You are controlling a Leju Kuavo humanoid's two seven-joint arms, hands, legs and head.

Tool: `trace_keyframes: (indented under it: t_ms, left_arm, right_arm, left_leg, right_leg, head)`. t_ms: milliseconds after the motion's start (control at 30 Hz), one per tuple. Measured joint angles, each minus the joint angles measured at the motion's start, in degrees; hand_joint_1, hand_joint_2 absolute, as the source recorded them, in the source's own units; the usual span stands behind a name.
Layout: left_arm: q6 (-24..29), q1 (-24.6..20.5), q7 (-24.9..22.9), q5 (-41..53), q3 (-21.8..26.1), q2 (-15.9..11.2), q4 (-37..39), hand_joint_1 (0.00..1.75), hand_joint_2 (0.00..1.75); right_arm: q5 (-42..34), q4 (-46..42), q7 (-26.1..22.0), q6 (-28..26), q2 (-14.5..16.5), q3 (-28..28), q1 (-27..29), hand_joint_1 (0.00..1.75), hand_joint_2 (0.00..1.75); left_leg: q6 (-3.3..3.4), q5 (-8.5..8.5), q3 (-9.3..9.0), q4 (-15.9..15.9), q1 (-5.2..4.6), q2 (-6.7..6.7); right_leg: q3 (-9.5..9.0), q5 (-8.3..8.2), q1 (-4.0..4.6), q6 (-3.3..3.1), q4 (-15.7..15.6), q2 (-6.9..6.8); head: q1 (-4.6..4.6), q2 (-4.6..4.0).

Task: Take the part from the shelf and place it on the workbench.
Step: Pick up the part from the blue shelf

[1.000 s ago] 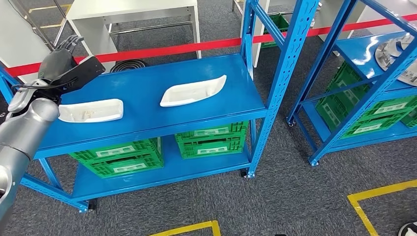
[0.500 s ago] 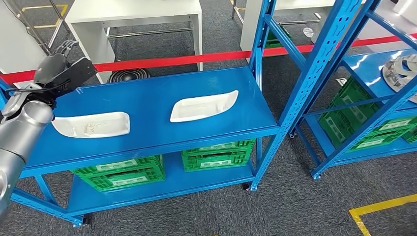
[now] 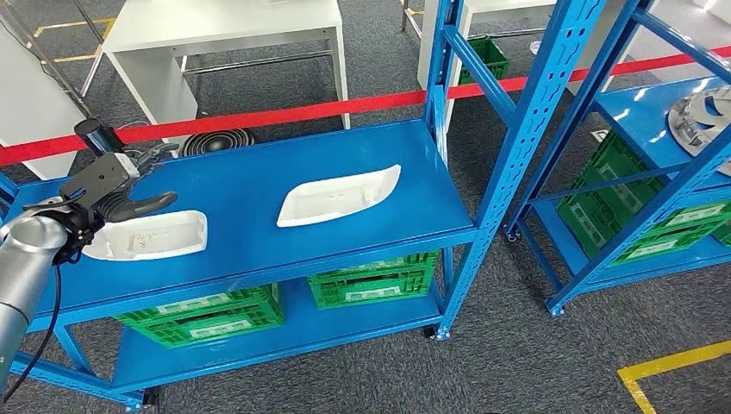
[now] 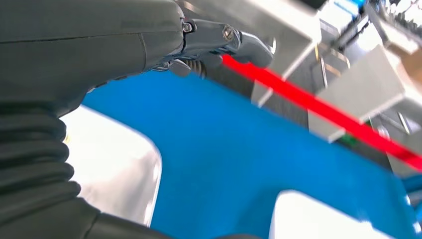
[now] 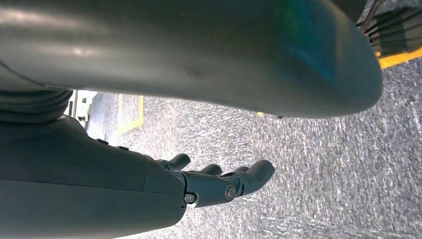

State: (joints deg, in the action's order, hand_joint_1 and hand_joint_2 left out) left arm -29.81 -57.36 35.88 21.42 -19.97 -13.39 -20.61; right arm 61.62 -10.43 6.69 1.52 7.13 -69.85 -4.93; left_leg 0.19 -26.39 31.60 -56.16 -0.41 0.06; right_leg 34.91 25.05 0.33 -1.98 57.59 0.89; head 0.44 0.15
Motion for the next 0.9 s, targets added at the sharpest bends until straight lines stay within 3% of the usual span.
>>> trace_keyframes:
  t_ms: [167,300,567,900]
  left_arm:
    - [-3.87,2.63,2.95,-2.61,0.78,-1.28,-0.02,0.0,1.75]
    - [-3.46,4.18,2.68,-1.16,0.74,-1.93,-0.13,0.0,1.75]
    - [2.21,5.14,-1.6,7.12,-1.57,-3.21,0.11,0.0,1.75]
    - [14.49,6.84,-7.56,18.38,-8.7,-5.48,0.96,0.0,1.75]
  right_arm:
    - [-0.8,0.0,0.05,-0.19,0.0,-0.13,0.0,0.0,0.0]
    - [-1.16,0.0,-0.23,-0.33,0.0,-0.62,-0.01,0.0,0.0]
    - [-0.95,0.0,-0.07,-0.32,0.0,-0.92,-0.01,0.0,0.0]
    - [0.28,0.0,-0.02,0.15,0.0,-0.92,0.01,0.0,0.0]
  left_leg:
    - [-0.99,0.06,-0.12,0.24,0.05,-0.03]
    - [-1.42,0.05,-0.1,0.26,0.08,-0.04]
    - [-1.4,0.03,-0.04,0.17,0.01,-0.07]
    - [-1.27,-0.11,-0.01,0.08,-0.02,-0.06]
  right_leg:
    - [0.02,0.12,0.07,-0.28,0.08,-0.09]
    - [0.02,0.18,0.07,-0.36,0.13,-0.11]
    - [0.0,0.15,-0.17,-0.31,0.12,-0.15]
    - [0.0,0.2,-0.2,-0.21,0.11,-0.13]
  head:
    - [0.01,0.0]
    - [0.02,0.0]
    - [0.02,0.0]
    - [0.02,0.0]
